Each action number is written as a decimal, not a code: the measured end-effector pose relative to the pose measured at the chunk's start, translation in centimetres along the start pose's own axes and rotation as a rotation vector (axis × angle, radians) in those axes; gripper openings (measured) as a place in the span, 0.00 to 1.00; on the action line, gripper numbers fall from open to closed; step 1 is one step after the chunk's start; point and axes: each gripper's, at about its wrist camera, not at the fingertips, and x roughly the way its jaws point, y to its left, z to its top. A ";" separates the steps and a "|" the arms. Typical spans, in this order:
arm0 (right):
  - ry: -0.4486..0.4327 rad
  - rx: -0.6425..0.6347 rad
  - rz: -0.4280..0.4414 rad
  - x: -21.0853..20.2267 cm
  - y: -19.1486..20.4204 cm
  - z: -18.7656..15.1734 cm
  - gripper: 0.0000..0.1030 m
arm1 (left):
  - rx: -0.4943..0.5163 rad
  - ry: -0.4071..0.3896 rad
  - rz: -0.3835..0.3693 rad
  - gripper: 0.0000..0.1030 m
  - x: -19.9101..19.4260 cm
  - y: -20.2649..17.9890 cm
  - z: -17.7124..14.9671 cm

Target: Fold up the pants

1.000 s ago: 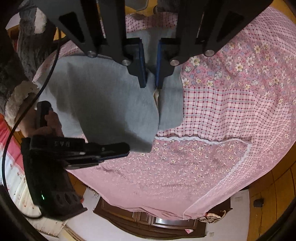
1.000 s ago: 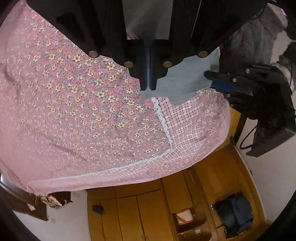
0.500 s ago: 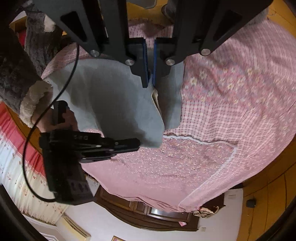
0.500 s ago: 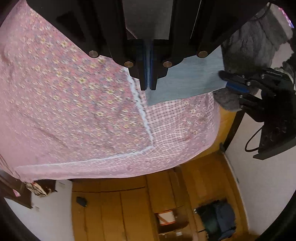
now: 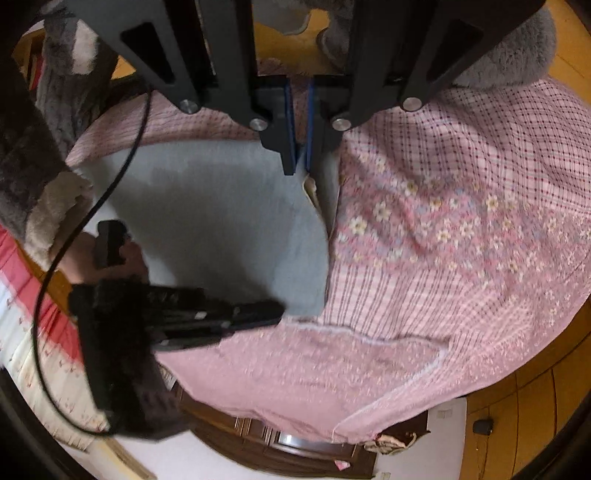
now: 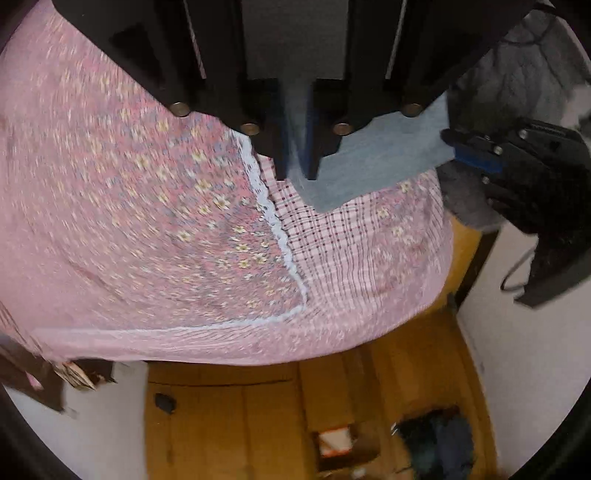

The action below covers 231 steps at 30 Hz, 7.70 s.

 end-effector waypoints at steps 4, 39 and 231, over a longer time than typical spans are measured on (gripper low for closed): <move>-0.055 0.046 -0.029 -6.2 -1.0 -3.9 0.29 | 0.043 -0.005 0.026 0.13 -0.9 -0.4 0.2; -0.261 0.712 -0.398 -35.8 -15.9 -36.4 0.46 | 0.555 0.195 -0.408 0.35 19.0 -30.5 16.6; -0.212 -0.215 -0.160 -0.2 11.5 0.5 0.35 | -0.316 -0.251 -0.287 0.18 -3.9 11.5 3.2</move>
